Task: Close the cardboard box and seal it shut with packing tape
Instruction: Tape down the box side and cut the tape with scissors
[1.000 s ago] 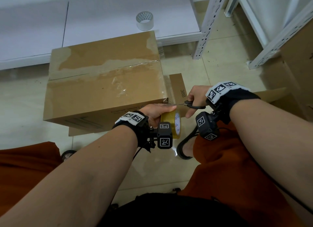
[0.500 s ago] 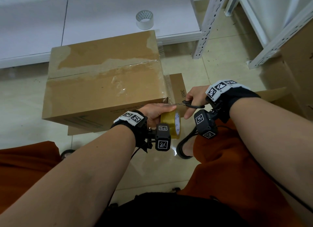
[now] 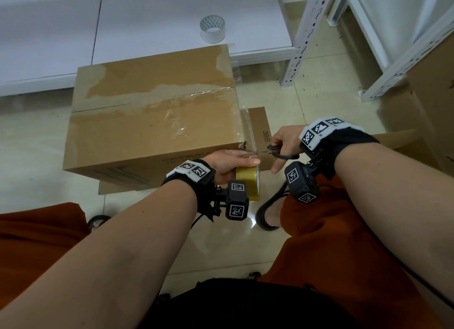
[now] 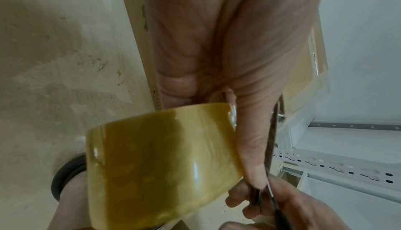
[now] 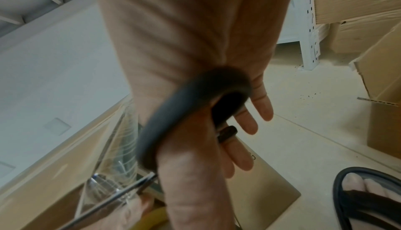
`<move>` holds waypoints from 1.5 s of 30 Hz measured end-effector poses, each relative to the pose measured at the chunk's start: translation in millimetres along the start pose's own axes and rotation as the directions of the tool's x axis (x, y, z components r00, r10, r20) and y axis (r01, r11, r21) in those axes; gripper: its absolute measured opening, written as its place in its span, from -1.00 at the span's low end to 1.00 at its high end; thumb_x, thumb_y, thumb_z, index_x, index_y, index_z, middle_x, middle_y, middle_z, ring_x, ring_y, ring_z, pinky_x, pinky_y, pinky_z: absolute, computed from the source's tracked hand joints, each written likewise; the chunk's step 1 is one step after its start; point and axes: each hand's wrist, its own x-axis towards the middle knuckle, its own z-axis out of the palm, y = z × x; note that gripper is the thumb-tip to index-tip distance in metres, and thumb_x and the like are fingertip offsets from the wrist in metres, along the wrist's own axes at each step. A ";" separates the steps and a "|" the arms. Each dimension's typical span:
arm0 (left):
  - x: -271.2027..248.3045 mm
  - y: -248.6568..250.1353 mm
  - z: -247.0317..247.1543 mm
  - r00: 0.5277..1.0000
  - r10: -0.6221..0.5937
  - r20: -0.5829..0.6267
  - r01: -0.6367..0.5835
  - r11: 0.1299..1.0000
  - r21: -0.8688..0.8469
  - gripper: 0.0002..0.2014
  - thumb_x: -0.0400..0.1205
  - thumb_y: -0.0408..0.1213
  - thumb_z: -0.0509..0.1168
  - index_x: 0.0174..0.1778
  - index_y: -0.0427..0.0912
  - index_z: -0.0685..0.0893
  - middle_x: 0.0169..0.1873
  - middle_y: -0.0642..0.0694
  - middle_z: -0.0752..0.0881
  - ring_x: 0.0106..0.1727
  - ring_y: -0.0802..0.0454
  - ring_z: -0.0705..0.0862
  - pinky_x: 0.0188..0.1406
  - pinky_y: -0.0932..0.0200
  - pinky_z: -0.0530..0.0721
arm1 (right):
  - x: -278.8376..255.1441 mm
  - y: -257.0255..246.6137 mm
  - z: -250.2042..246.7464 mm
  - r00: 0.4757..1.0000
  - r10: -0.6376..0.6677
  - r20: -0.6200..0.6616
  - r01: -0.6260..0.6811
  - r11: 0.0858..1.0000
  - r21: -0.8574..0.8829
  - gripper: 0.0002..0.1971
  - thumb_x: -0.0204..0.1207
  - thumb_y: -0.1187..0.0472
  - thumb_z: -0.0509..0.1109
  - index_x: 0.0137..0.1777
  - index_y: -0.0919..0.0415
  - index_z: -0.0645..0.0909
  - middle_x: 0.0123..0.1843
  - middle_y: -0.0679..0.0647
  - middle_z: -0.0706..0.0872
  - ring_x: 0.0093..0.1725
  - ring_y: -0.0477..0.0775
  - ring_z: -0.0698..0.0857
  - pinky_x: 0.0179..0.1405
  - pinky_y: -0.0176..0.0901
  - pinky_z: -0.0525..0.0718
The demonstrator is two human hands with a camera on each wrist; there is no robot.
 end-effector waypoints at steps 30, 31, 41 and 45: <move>-1.3 -4.7 2.7 0.999 -0.029 -0.038 0.027 0.998 -0.059 -0.66 0.69 -0.31 0.27 0.40 -0.19 0.52 -0.01 -0.19 0.66 -0.07 -0.08 0.66 0.02 -0.07 0.66 | -0.4 0.2 1.9 0.999 0.016 0.033 -0.015 1.000 -0.021 -0.53 0.18 -0.13 0.66 -0.20 0.19 0.56 -0.33 -0.01 0.57 -0.32 -0.04 0.53 -0.36 -0.23 0.45; -0.9 -5.8 3.7 0.999 -0.021 -0.045 0.017 0.996 -0.088 -0.70 0.69 -0.32 0.27 0.35 -0.20 0.54 -0.03 -0.19 0.67 -0.10 -0.07 0.69 0.01 -0.07 0.68 | -0.4 -0.2 1.9 0.999 0.021 0.031 -0.021 0.999 -0.030 -0.53 0.18 -0.14 0.66 -0.20 0.19 0.56 -0.32 -0.01 0.57 -0.32 -0.04 0.53 -0.36 -0.22 0.46; -2.1 -10.7 13.6 0.993 0.040 -0.108 -0.067 0.963 -0.261 -0.88 0.67 -0.46 0.27 0.11 -0.34 0.58 -0.26 -0.28 0.73 -0.38 -0.02 0.75 -0.32 0.09 0.80 | -6.2 -7.4 1.0 0.998 0.049 0.031 -0.046 0.995 -0.091 -0.45 0.23 -0.23 0.59 -0.09 0.27 0.65 -0.32 0.03 0.60 -0.28 0.01 0.55 -0.32 -0.20 0.48; -2.9 -12.5 13.3 0.997 0.002 -0.075 -0.021 0.970 -0.243 -0.84 0.69 -0.40 0.26 0.17 -0.31 0.56 -0.27 -0.23 0.71 -0.38 0.02 0.70 -0.33 0.15 0.74 | -7.2 -2.8 0.4 0.998 0.054 0.044 -0.051 0.996 -0.068 -0.54 0.13 -0.19 0.66 -0.36 0.24 0.70 -0.59 -0.03 0.66 -0.42 -0.01 0.60 -0.37 -0.25 0.55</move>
